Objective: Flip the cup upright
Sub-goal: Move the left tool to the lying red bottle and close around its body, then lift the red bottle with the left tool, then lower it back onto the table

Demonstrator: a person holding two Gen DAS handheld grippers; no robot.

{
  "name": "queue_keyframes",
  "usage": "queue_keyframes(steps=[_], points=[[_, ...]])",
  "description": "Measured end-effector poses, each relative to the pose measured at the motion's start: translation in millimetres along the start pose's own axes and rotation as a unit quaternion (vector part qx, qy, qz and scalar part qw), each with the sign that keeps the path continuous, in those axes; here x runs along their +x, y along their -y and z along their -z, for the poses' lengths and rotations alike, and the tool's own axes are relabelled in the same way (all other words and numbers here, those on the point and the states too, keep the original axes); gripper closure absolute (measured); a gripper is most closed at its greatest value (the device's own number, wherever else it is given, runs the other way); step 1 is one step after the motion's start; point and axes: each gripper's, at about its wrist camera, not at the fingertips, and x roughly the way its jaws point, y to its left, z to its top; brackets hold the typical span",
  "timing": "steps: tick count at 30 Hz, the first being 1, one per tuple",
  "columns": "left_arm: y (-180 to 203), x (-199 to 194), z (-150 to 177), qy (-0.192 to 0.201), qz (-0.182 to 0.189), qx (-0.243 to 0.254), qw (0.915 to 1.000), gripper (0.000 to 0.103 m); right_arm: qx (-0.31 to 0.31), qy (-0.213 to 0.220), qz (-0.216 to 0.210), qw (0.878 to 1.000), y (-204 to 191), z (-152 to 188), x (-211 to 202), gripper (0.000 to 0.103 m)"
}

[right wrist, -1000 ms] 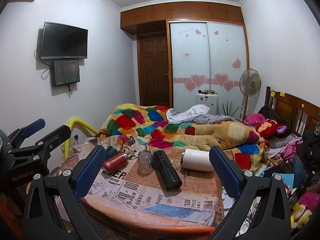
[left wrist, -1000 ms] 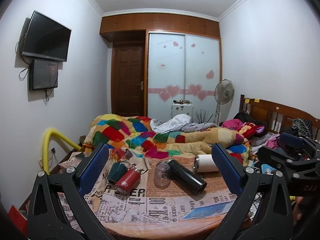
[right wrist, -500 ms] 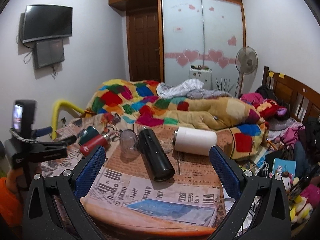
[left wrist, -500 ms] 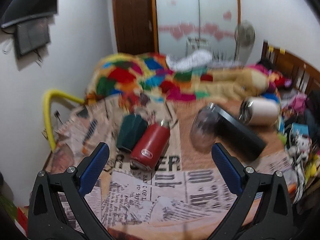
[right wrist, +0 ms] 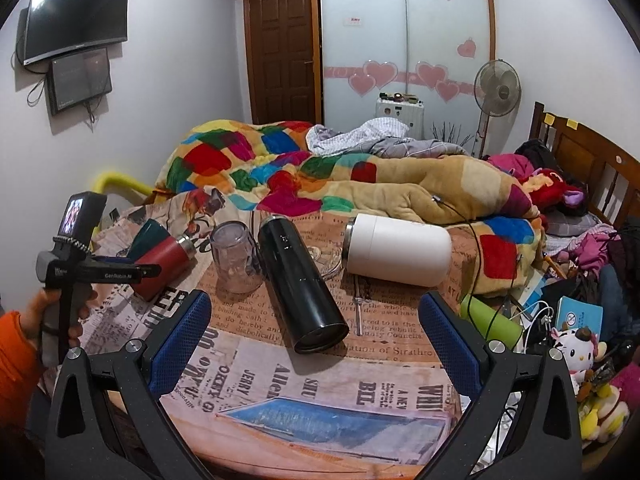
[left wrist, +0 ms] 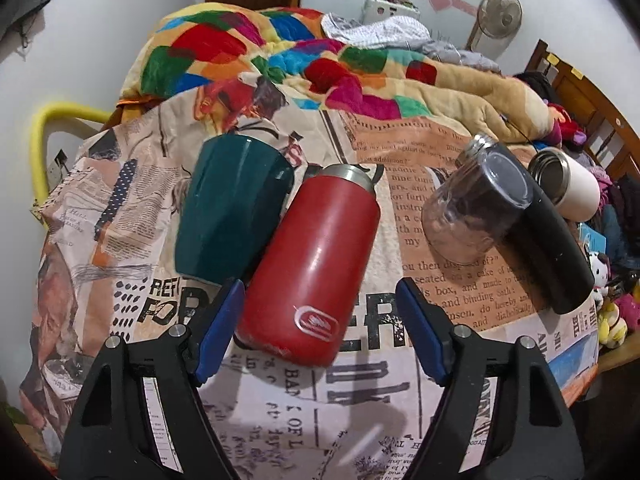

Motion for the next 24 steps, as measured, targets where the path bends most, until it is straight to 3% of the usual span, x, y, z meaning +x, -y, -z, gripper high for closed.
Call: queue_keyframes(steps=[12, 17, 24], points=[[25.6, 44.6, -19.3, -0.048, 0.03, 0.046, 0.9973, 0.027, -0.008, -0.009, -0.005, 1.0, -6.2, 0.3, 11.8, 0.0], [22.8, 59.7, -18.2, -0.059, 0.037, 0.028, 0.9972, 0.04, -0.011, -0.009, -0.004, 1.0, -7.1, 0.3, 9.0, 0.0], [34.9, 42.7, -4.9, -0.042, 0.003, 0.036, 0.9985, 0.041, -0.019, -0.001, -0.001, 1.0, -12.5, -0.7, 1.1, 0.0]])
